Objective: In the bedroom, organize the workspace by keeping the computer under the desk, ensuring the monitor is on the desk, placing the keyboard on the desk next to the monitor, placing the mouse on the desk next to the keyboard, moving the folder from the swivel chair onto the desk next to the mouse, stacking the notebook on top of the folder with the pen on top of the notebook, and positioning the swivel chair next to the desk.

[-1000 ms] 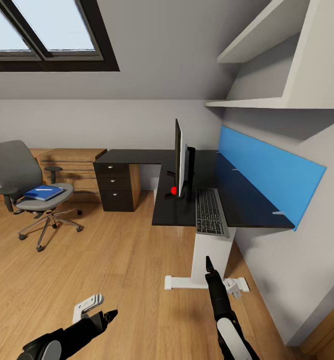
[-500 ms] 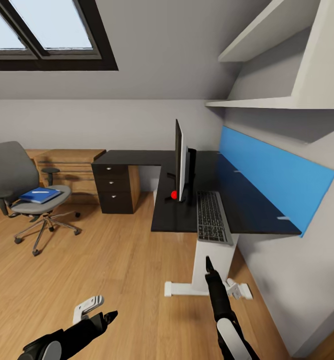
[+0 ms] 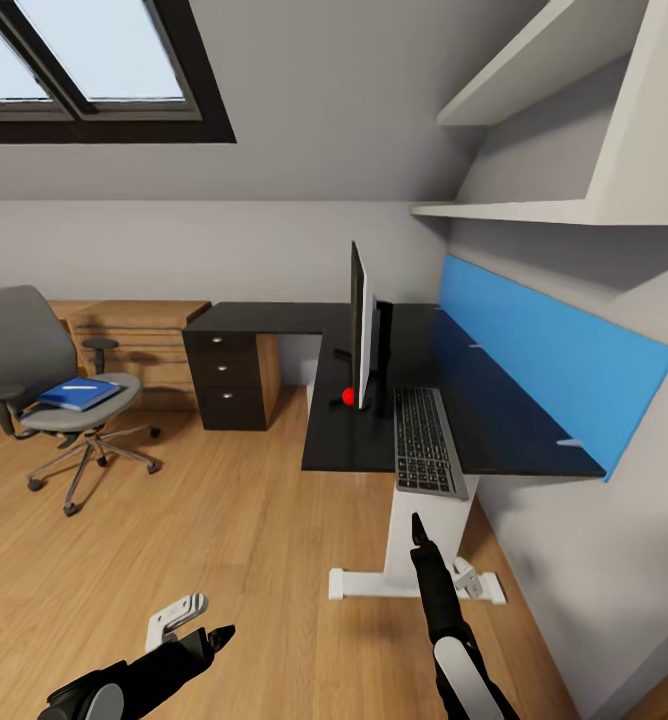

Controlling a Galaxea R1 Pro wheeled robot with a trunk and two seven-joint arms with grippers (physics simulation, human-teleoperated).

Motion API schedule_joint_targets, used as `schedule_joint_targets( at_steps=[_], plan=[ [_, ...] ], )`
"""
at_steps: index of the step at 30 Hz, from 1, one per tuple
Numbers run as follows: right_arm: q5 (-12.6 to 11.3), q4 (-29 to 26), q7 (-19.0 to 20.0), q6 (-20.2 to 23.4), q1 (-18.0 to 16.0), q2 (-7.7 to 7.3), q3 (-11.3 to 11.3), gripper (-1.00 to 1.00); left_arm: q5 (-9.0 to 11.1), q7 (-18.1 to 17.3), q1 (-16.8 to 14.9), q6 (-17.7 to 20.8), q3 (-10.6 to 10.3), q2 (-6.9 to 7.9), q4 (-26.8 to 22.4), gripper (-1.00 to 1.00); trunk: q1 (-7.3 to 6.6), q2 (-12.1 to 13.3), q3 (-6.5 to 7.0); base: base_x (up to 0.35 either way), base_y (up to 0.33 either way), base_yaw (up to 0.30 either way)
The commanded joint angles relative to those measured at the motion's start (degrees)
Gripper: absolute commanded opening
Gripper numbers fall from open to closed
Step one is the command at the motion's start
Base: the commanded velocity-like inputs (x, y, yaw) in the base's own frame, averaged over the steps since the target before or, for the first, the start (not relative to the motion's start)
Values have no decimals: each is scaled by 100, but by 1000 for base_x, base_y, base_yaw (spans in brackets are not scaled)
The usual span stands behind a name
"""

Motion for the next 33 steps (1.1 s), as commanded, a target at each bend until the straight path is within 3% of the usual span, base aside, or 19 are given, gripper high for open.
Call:
schedule_joint_targets(
  at_steps=[1, 13, 21, 24, 27, 33],
  plan=[
    [-61, 8, 33, -23, -4, -2, 15, 100, 25, 6, -1, 28, 12, -5, -7, 100, -23, 39, 14, 2, 0, 0],
    [-66, 10, -1, -6, -4, -8, -14, 100, 31, 10, -2, 28, 12, -5, 1, 100, -45, 79, 32, 0, 0, 0],
    [-84, 10, -83, 54, -6, -17, -304, 100, 33, 7, -2, 28, 11, -5, 2, 100, -45, 79, 32, 0, 0, 0],
    [-195, 10, -89, 300, -5, -19, -382, 100, 24, -10, -3, 23, 6, -9, 2, 100, -45, 79, 32, 66, 0, 0],
    [-543, 10, -90, 546, -4, -24, -421, 100, 22, -24, -3, 20, 3, -10, 2, 100, -45, 79, 32, 135, 0, 0],
    [-681, 10, -90, 609, -4, -28, -432, 100, 24, -18, -3, 19, 8, -6, 3, 100, -45, 79, 32, 38, 0, 0]
  ],
)
